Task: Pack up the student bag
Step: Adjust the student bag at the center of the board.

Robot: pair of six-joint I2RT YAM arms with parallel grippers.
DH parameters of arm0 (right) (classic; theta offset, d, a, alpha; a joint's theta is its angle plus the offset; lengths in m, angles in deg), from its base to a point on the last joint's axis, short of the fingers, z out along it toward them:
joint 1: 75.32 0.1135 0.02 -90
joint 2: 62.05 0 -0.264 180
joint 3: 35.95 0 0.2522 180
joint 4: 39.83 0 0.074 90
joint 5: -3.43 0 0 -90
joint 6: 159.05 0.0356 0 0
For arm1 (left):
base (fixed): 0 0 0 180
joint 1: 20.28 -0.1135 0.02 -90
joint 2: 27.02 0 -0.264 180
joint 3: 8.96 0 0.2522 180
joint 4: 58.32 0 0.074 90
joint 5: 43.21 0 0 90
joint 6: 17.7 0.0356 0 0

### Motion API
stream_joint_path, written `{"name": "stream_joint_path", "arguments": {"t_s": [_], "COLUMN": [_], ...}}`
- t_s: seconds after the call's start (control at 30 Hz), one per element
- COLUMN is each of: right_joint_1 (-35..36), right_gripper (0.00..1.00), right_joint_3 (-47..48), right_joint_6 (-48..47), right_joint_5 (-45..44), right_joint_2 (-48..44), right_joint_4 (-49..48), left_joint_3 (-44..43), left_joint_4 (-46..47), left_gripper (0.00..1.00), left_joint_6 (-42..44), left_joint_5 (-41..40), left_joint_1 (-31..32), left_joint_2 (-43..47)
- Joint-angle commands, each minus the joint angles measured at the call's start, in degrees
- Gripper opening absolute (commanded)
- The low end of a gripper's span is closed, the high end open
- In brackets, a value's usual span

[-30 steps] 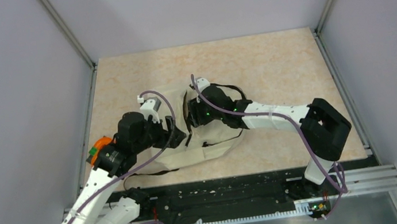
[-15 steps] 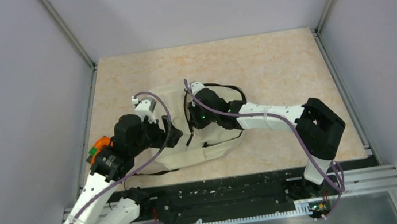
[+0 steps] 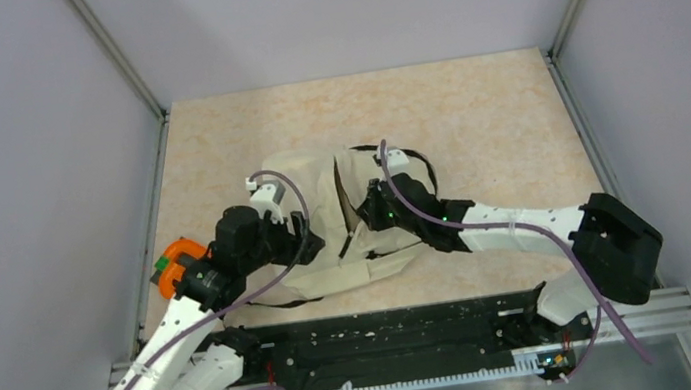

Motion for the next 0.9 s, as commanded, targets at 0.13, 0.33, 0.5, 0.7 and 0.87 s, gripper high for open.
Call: {"name": "stream_joint_path", "arguments": {"t_s": [0.13, 0.33, 0.5, 0.7, 0.87], "right_joint_1": [0.40, 0.41, 0.37, 0.41, 0.40], "right_gripper": [0.02, 0.21, 0.45, 0.55, 0.56], "right_joint_3": [-3.56, -3.40, -4.62, -6.70, -8.32], "right_joint_6": [5.65, 4.20, 2.67, 1.29, 0.94], "right_joint_5": [-3.31, -4.29, -4.72, -6.47, -7.41], "right_joint_2": [-3.08, -4.33, -5.79, -8.89, -10.82], "right_joint_4": [-8.19, -7.50, -8.22, -8.62, -8.26], "left_joint_3": [5.42, 5.38, 5.92, 1.89, 1.01], "left_joint_4": [14.45, 16.44, 17.53, 13.96, 14.61], "left_gripper": [0.67, 0.63, 0.60, 0.58, 0.52], "left_joint_6": [-4.44, -3.02, -2.11, 0.01, 0.27], "left_joint_5": [2.92, -8.87, -16.93, -23.72, -28.79], "left_joint_1": [3.96, 13.94, 20.44, 24.96, 26.40], "left_joint_2": [-2.17, -2.27, -6.80, -15.98, -20.83]}}
